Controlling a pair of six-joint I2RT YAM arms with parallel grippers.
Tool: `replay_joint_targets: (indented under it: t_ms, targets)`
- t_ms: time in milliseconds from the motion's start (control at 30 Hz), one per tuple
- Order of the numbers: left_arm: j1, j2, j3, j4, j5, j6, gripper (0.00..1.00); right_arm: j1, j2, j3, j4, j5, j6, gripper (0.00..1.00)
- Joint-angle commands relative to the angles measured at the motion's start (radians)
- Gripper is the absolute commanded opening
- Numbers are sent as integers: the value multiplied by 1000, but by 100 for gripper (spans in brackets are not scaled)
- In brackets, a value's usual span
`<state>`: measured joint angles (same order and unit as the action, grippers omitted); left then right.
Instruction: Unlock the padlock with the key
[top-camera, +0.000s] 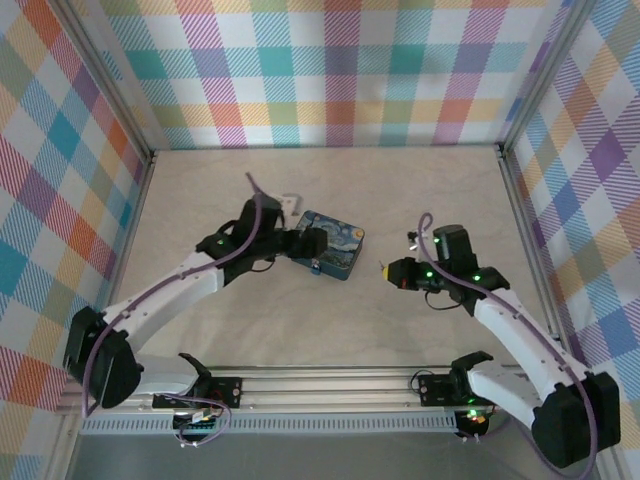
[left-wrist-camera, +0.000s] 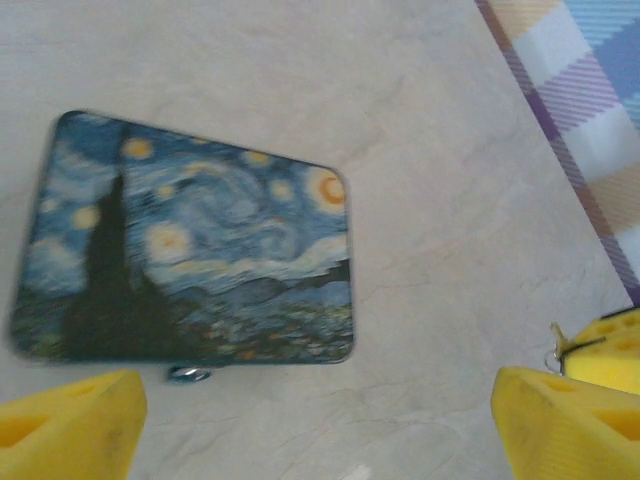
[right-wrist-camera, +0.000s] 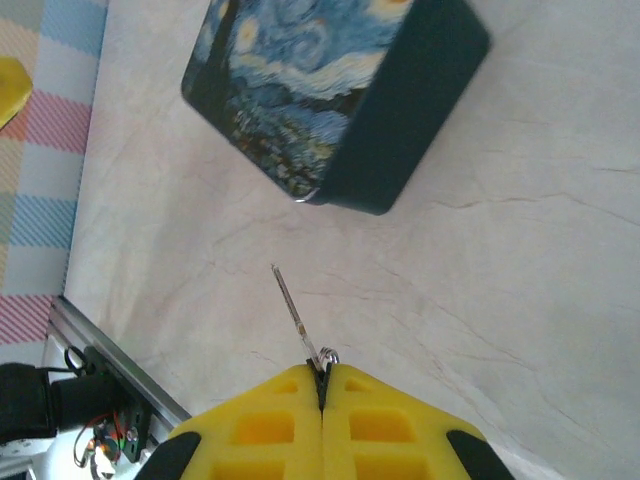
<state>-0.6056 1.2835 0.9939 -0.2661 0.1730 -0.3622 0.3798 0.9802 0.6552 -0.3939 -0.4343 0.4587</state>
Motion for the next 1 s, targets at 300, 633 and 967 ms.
replay_joint_targets:
  t_ms: [300, 633, 967]
  targets:
    - [216, -183, -336, 249, 197, -89, 88, 245, 226, -78, 410, 140, 96, 2]
    - [198, -37, -446, 471, 247, -93, 76, 235, 383, 50, 395, 95, 57, 2]
    - [93, 140, -420, 627, 203, -82, 75, 139, 550, 183, 466, 12, 54, 1]
